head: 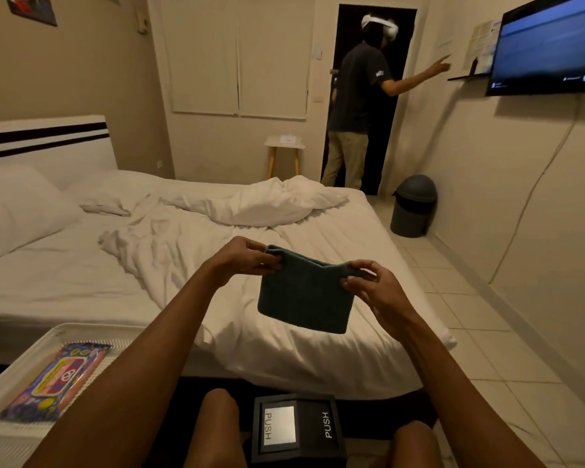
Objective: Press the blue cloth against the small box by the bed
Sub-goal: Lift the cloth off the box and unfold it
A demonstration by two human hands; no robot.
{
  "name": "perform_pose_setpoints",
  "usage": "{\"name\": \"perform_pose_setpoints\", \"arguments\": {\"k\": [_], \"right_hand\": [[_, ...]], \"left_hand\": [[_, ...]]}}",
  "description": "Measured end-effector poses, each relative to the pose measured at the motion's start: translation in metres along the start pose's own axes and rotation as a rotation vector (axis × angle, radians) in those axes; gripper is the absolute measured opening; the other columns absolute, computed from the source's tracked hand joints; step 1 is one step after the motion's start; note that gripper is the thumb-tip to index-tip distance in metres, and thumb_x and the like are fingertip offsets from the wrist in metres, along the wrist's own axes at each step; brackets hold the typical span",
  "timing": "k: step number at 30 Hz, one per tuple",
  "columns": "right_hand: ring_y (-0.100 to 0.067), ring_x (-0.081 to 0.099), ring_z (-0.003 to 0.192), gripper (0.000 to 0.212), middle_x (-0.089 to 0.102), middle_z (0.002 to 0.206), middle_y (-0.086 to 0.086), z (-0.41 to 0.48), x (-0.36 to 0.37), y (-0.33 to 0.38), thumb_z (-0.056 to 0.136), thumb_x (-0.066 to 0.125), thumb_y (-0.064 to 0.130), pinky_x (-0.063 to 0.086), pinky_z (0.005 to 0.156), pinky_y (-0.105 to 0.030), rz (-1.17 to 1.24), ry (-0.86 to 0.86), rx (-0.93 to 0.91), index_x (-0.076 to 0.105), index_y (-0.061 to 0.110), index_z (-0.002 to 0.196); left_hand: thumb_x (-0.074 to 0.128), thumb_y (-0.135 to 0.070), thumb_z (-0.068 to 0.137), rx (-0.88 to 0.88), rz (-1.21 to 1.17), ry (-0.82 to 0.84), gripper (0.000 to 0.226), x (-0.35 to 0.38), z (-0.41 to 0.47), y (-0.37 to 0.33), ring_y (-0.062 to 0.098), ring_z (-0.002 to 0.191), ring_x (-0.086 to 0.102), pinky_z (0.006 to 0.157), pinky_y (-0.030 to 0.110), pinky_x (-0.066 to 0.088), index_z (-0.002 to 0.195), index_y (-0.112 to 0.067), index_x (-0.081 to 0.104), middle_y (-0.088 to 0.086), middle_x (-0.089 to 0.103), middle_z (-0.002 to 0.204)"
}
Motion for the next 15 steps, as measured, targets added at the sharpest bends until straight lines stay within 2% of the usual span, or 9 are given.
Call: {"name": "perform_pose_setpoints", "arguments": {"k": [2, 5, 7, 10, 12, 15], "right_hand": [[-0.029, 0.066, 0.109, 0.030, 0.064, 0.120, -0.015, 0.008, 0.005, 0.006, 0.092, 0.064, -0.003, 0.060, 0.088, -0.037, -0.061, -0.033, -0.032, 0.056, 0.012, 0.117], [-0.024, 0.068, 0.097, 0.039, 0.064, 0.118, -0.010, 0.021, 0.020, 0.015, 0.093, 0.059, -0.006, 0.061, 0.067, -0.026, -0.208, -0.047, -0.081, 0.054, 0.015, 0.126], [-0.021, 0.068, 0.091, 0.043, 0.067, 0.116, -0.009, 0.031, 0.033, 0.020, 0.092, 0.060, -0.007, 0.056, 0.058, -0.022, -0.332, -0.024, -0.122, 0.059, 0.017, 0.128], [-0.019, 0.066, 0.086, 0.027, 0.072, 0.108, -0.007, 0.042, 0.059, 0.026, 0.091, 0.064, -0.002, 0.049, 0.051, -0.019, -0.509, 0.024, -0.200, 0.073, 0.014, 0.112], [-0.018, 0.064, 0.084, 0.018, 0.073, 0.102, -0.006, 0.048, 0.080, 0.025, 0.091, 0.068, 0.004, 0.045, 0.049, -0.017, -0.569, 0.058, -0.222, 0.075, 0.012, 0.105], [-0.019, 0.066, 0.086, 0.013, 0.074, 0.099, -0.006, 0.056, 0.115, 0.019, 0.091, 0.070, 0.010, 0.049, 0.053, -0.021, -0.600, 0.107, -0.223, 0.076, 0.011, 0.103]], "left_hand": [[0.078, -0.019, 0.083, 0.042, 0.018, -0.041, 0.034, -0.014, 0.003, -0.003, 0.023, 0.096, 0.073, 0.082, 0.031, 0.062, 0.113, -0.004, 0.071, 0.013, 0.073, 0.107], [0.076, -0.022, 0.085, 0.095, 0.090, -0.098, 0.034, -0.035, 0.006, -0.004, 0.018, 0.089, 0.072, 0.069, 0.025, 0.061, 0.114, -0.004, 0.070, 0.012, 0.074, 0.102], [0.075, -0.022, 0.086, 0.122, 0.152, -0.150, 0.033, -0.052, 0.008, -0.002, 0.019, 0.088, 0.069, 0.071, 0.027, 0.059, 0.114, -0.005, 0.071, 0.012, 0.072, 0.101], [0.075, -0.022, 0.086, 0.138, 0.220, -0.200, 0.030, -0.080, 0.008, 0.008, 0.025, 0.099, 0.066, 0.085, 0.039, 0.058, 0.111, -0.006, 0.075, 0.011, 0.072, 0.105], [0.074, -0.021, 0.087, 0.167, 0.266, -0.190, 0.023, -0.096, 0.004, 0.016, 0.024, 0.100, 0.066, 0.088, 0.042, 0.055, 0.106, -0.008, 0.077, 0.009, 0.074, 0.101], [0.072, -0.015, 0.088, 0.208, 0.348, -0.200, 0.016, -0.121, -0.008, 0.028, 0.019, 0.092, 0.067, 0.077, 0.029, 0.055, 0.102, -0.010, 0.078, 0.007, 0.075, 0.094]]}}
Point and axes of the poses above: each hand's wrist, its own z-axis towards the middle knuckle, its own x-axis out of the palm, y = z × x, the point moved 10 cm from there along z, towards the middle knuckle
